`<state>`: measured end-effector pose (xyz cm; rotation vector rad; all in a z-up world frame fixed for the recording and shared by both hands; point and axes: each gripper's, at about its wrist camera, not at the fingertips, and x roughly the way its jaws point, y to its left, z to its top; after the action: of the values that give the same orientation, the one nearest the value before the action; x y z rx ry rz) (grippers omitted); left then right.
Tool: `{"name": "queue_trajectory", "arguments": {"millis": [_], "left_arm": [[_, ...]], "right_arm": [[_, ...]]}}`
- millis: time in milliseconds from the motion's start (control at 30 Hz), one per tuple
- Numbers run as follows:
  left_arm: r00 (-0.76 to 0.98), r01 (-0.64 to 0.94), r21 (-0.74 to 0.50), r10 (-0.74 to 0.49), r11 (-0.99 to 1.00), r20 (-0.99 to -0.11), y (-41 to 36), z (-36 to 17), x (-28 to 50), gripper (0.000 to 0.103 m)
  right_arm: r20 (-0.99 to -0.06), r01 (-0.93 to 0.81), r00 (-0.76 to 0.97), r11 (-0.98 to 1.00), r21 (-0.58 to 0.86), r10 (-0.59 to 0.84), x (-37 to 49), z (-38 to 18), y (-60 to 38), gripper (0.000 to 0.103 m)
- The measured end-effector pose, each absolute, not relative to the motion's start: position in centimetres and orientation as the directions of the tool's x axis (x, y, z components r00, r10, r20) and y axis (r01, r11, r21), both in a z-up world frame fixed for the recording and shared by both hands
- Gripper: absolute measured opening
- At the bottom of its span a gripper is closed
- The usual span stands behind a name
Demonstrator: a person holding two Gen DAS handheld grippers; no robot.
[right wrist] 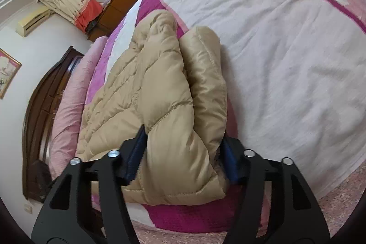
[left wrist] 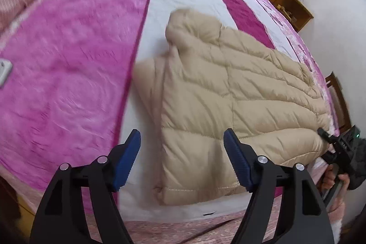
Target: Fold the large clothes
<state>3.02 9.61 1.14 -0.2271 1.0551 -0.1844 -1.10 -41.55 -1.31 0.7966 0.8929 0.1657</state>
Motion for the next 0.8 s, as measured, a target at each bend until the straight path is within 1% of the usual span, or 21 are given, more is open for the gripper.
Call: {"name": "queue_trajectory", "arguments": {"millis": [33,100,200,367,400,533,633,767,800], "left_arm": [[0.491,0.046,-0.257,-0.245,0.965,-0.836,9.7,1.6,2.9,0.072],[0.496,0.051,-0.218,-0.214,0.975,-0.842,9.6,2.3,3.0,0.072],[0.482,0.039,-0.207,-0.2,0.978,-0.853,9.6,2.8,3.1,0.073],[0.478,0.077,-0.248,-0.254,0.966,-0.841,7.4,4.0,3.2,0.072],[0.475,0.091,-0.259,-0.271,0.961,-0.837,6.7,4.2,3.3,0.072],[0.468,0.159,-0.268,-0.311,0.95,-0.827,3.7,4.5,3.4,0.072],[0.455,0.2,-0.258,-0.323,0.945,-0.83,1.6,4.2,3.8,0.073],[0.435,0.252,-0.263,-0.352,0.931,-0.829,-0.9,3.7,3.9,0.073],[0.428,0.265,-0.264,-0.359,0.927,-0.829,-1.4,3.6,3.9,0.073]], "right_arm": [[-0.628,0.188,0.642,0.704,0.684,0.439,-1.2,-1.1,-41.8,0.07],[-0.615,0.196,0.652,0.686,0.701,0.443,-1.2,-1.1,-41.9,0.075],[-0.6,0.213,0.662,0.655,0.725,0.449,-1.3,-1.2,-42.7,0.078],[-0.58,0.188,0.641,0.63,0.753,0.503,-0.9,-2.4,-42.6,0.08],[-0.58,0.186,0.632,0.627,0.757,0.513,-0.8,-2.7,-42.4,0.082],[-0.596,0.158,0.625,0.667,0.728,0.503,-1.0,-2.9,-41.3,0.086],[-0.604,0.15,0.617,0.678,0.719,0.505,-0.8,-3.0,-41.2,0.086],[-0.643,0.152,0.592,0.716,0.682,0.487,-0.6,-3.1,-40.6,0.086],[-0.647,0.151,0.589,0.72,0.678,0.485,-0.3,-3.1,-40.3,0.088]]}}
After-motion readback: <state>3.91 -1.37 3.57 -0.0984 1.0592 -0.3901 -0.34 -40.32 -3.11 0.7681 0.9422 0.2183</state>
